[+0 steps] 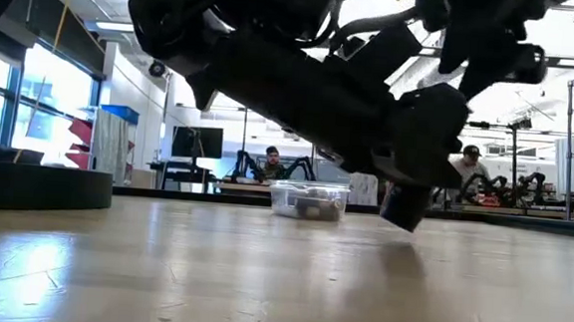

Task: Insert battery
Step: Open the lid of the black flashlight

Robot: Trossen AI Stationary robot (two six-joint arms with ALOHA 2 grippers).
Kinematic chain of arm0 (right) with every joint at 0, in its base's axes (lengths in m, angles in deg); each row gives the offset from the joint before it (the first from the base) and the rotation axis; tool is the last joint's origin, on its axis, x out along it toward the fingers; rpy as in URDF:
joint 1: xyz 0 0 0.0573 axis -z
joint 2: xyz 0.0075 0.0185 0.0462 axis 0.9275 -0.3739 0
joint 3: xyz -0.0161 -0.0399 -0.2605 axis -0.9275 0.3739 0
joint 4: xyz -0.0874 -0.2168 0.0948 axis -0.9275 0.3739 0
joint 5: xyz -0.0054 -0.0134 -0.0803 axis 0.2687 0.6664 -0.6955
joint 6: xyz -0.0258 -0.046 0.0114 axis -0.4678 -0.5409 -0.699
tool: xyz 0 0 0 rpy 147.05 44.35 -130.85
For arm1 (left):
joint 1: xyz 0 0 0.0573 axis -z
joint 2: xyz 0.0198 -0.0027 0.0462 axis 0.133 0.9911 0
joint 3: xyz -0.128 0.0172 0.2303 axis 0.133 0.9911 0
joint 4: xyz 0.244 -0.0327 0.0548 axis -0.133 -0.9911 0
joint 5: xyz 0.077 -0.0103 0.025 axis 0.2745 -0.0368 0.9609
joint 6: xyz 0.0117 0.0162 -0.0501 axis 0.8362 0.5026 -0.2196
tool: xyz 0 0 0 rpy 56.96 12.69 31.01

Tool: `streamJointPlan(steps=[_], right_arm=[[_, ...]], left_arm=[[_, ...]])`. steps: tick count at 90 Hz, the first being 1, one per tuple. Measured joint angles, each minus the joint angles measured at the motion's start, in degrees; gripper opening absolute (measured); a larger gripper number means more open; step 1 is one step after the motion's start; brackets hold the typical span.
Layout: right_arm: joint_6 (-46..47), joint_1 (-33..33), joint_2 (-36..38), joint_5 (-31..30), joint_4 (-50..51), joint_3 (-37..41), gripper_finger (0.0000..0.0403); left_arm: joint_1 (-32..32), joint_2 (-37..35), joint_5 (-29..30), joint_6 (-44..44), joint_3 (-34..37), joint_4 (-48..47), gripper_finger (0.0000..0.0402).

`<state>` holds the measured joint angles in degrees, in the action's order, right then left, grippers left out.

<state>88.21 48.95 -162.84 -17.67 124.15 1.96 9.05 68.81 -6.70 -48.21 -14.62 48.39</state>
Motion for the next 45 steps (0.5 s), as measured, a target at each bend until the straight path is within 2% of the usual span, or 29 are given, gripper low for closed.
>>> streamJointPlan(steps=[23, 45], right_arm=[[10.8, 1.8, 0.0, 0.8, 0.5, 1.5, 0.0181], [13.2, 2.8, -0.4, 0.1, -2.9, 1.7, 0.0181]], left_arm=[[0.0, 0.4, 0.2, 0.0, 0.0, 0.1, 0.0097], [0.1, 0.4, 1.3, -0.1, 0.0, 0.2, 0.0097]])
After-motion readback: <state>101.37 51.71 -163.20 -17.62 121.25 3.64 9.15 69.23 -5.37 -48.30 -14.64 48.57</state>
